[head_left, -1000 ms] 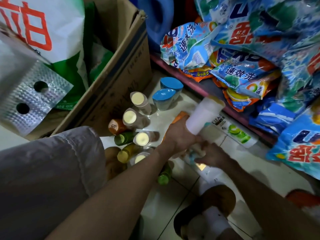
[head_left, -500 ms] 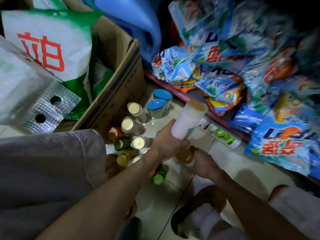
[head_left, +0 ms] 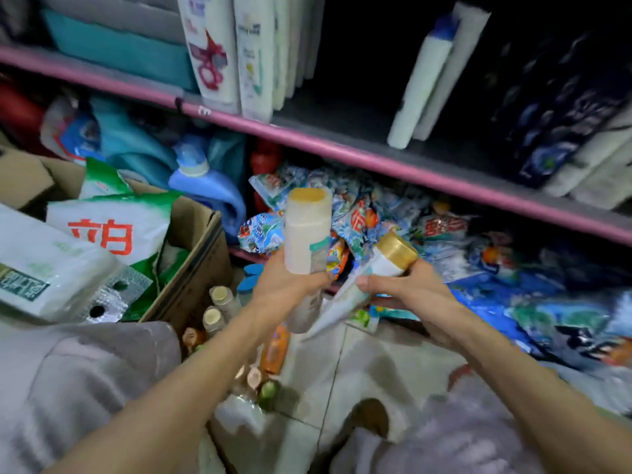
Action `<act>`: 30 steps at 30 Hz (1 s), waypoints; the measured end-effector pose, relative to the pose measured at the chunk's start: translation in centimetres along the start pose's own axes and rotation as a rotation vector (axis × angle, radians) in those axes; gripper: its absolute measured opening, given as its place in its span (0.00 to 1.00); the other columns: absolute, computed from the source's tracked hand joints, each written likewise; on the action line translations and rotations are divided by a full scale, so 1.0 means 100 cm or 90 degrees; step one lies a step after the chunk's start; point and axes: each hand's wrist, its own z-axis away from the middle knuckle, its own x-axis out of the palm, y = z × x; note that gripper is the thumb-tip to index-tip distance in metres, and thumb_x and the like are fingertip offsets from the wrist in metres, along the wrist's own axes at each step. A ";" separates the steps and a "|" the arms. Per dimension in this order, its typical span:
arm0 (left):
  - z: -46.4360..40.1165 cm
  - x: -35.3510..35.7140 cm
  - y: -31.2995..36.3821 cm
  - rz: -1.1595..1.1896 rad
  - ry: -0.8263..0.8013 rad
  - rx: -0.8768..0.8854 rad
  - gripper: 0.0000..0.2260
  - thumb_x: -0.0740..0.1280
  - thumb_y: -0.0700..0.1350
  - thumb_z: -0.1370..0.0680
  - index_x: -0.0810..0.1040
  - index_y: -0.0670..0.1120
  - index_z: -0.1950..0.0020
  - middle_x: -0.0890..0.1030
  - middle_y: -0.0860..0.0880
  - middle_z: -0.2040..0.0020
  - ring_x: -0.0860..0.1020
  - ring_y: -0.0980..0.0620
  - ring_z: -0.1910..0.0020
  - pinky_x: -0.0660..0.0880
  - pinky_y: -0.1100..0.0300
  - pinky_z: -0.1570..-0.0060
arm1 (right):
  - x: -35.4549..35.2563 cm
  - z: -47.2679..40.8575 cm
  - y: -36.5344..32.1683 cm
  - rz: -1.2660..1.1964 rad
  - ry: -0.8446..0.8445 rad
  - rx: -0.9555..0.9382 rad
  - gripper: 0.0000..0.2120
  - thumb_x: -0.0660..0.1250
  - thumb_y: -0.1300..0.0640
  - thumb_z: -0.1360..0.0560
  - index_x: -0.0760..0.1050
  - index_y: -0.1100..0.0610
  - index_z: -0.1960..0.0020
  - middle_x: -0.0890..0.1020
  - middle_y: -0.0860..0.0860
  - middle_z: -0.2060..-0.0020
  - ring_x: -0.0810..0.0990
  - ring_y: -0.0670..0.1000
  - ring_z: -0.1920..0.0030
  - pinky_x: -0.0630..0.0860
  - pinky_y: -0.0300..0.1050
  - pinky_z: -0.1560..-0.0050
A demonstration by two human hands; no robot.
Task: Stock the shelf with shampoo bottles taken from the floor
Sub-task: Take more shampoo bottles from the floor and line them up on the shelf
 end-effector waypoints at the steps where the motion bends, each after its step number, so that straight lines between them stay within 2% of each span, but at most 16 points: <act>1: 0.004 0.002 0.016 0.012 -0.011 0.013 0.19 0.78 0.44 0.38 0.79 0.48 0.49 0.84 0.51 0.55 0.82 0.54 0.56 0.79 0.58 0.55 | -0.010 0.011 -0.017 0.006 0.034 -0.054 0.11 0.78 0.62 0.37 0.79 0.56 0.58 0.85 0.52 0.62 0.84 0.49 0.63 0.82 0.43 0.61; 2: 0.006 0.003 0.030 0.023 -0.020 0.029 0.20 0.77 0.45 0.39 0.79 0.48 0.48 0.84 0.50 0.55 0.83 0.52 0.55 0.79 0.55 0.54 | -0.019 0.020 -0.034 0.015 0.074 -0.120 0.14 0.79 0.62 0.38 0.78 0.54 0.57 0.84 0.51 0.63 0.82 0.47 0.65 0.82 0.43 0.62; 3: 0.007 0.005 0.045 0.033 -0.023 0.050 0.20 0.77 0.45 0.38 0.79 0.48 0.48 0.85 0.51 0.56 0.83 0.52 0.56 0.79 0.57 0.56 | -0.029 0.028 -0.051 0.021 0.118 -0.196 0.18 0.79 0.63 0.39 0.75 0.52 0.55 0.83 0.48 0.63 0.80 0.45 0.64 0.81 0.42 0.62; 5: 0.008 0.006 0.074 0.054 -0.022 0.093 0.16 0.78 0.44 0.36 0.80 0.49 0.51 0.85 0.56 0.59 0.83 0.58 0.59 0.76 0.65 0.62 | -0.049 0.041 -0.082 0.026 0.209 -0.348 0.27 0.80 0.62 0.39 0.69 0.47 0.49 0.79 0.43 0.60 0.78 0.41 0.61 0.79 0.38 0.61; 7: 0.008 0.006 0.102 0.083 -0.047 0.119 0.15 0.77 0.43 0.35 0.80 0.50 0.50 0.85 0.56 0.58 0.83 0.58 0.59 0.76 0.66 0.62 | -0.068 0.047 -0.104 0.030 0.309 -0.452 0.31 0.80 0.59 0.38 0.66 0.44 0.45 0.76 0.43 0.55 0.77 0.41 0.58 0.78 0.37 0.59; 9: 0.006 0.003 0.124 0.101 -0.075 0.142 0.16 0.76 0.43 0.33 0.80 0.50 0.48 0.85 0.55 0.57 0.83 0.58 0.58 0.76 0.66 0.63 | -0.083 0.044 -0.120 0.014 0.412 -0.498 0.31 0.79 0.53 0.38 0.64 0.40 0.44 0.76 0.47 0.51 0.77 0.42 0.56 0.77 0.37 0.56; 11: 0.005 -0.001 0.141 0.120 -0.090 0.152 0.15 0.76 0.42 0.33 0.80 0.50 0.47 0.85 0.55 0.56 0.83 0.58 0.57 0.75 0.63 0.61 | -0.091 0.033 -0.130 -0.004 0.495 -0.524 0.31 0.78 0.50 0.36 0.63 0.43 0.41 0.75 0.49 0.49 0.75 0.40 0.56 0.74 0.31 0.54; 13: 0.004 -0.004 0.151 0.129 -0.100 0.156 0.16 0.75 0.42 0.32 0.79 0.50 0.47 0.85 0.53 0.54 0.83 0.56 0.55 0.75 0.60 0.58 | -0.090 0.018 -0.133 0.023 0.551 -0.558 0.30 0.76 0.51 0.33 0.63 0.51 0.38 0.71 0.43 0.50 0.72 0.32 0.56 0.67 0.23 0.54; 14: 0.003 -0.005 0.154 0.127 -0.106 0.157 0.16 0.75 0.42 0.32 0.79 0.50 0.46 0.85 0.52 0.53 0.83 0.55 0.54 0.76 0.59 0.56 | -0.088 0.008 -0.132 0.050 0.571 -0.570 0.30 0.75 0.52 0.31 0.63 0.55 0.37 0.68 0.42 0.51 0.70 0.32 0.56 0.65 0.21 0.54; 17: 0.002 -0.006 0.157 0.128 -0.107 0.144 0.18 0.75 0.42 0.32 0.78 0.50 0.44 0.84 0.52 0.51 0.82 0.54 0.52 0.76 0.57 0.54 | -0.081 -0.017 -0.118 0.125 0.610 -0.518 0.30 0.74 0.53 0.31 0.62 0.57 0.36 0.66 0.51 0.45 0.63 0.40 0.55 0.62 0.23 0.54; 19: 0.000 -0.007 0.157 0.121 -0.120 0.139 0.19 0.76 0.43 0.32 0.78 0.51 0.43 0.84 0.53 0.51 0.82 0.54 0.51 0.76 0.57 0.53 | -0.080 -0.032 -0.108 0.153 0.623 -0.459 0.31 0.74 0.53 0.30 0.61 0.58 0.35 0.65 0.57 0.42 0.60 0.40 0.54 0.60 0.28 0.53; 21: -0.001 -0.011 0.159 0.104 -0.126 0.140 0.20 0.76 0.45 0.33 0.78 0.53 0.43 0.84 0.55 0.51 0.82 0.56 0.52 0.75 0.59 0.55 | -0.080 -0.045 -0.102 0.179 0.636 -0.383 0.29 0.71 0.51 0.27 0.60 0.57 0.35 0.66 0.60 0.39 0.64 0.47 0.50 0.63 0.38 0.51; 23: -0.002 -0.015 0.160 0.087 -0.129 0.146 0.19 0.76 0.46 0.33 0.78 0.55 0.44 0.84 0.57 0.52 0.82 0.59 0.54 0.74 0.61 0.57 | -0.083 -0.053 -0.097 0.245 0.643 -0.288 0.24 0.66 0.49 0.24 0.61 0.60 0.36 0.68 0.64 0.39 0.71 0.61 0.45 0.69 0.51 0.50; 25: -0.003 -0.017 0.160 0.065 -0.121 0.156 0.20 0.76 0.46 0.33 0.78 0.55 0.44 0.84 0.58 0.52 0.82 0.59 0.53 0.74 0.62 0.58 | -0.088 -0.056 -0.098 0.311 0.639 -0.192 0.20 0.59 0.50 0.20 0.66 0.65 0.38 0.70 0.67 0.40 0.71 0.68 0.41 0.69 0.58 0.44; 28: -0.003 -0.014 0.159 0.055 -0.083 0.156 0.19 0.77 0.48 0.34 0.77 0.56 0.45 0.83 0.58 0.53 0.81 0.58 0.52 0.74 0.62 0.59 | -0.086 -0.047 -0.113 0.424 0.604 -0.132 0.20 0.56 0.52 0.19 0.68 0.65 0.34 0.69 0.67 0.36 0.66 0.67 0.35 0.63 0.59 0.36; 30: 0.000 -0.010 0.158 0.058 -0.063 0.160 0.18 0.77 0.50 0.35 0.77 0.58 0.48 0.83 0.61 0.56 0.81 0.62 0.56 0.72 0.66 0.63 | -0.068 -0.030 -0.130 0.407 0.552 -0.232 0.19 0.57 0.51 0.19 0.67 0.60 0.32 0.69 0.62 0.34 0.66 0.63 0.33 0.63 0.57 0.34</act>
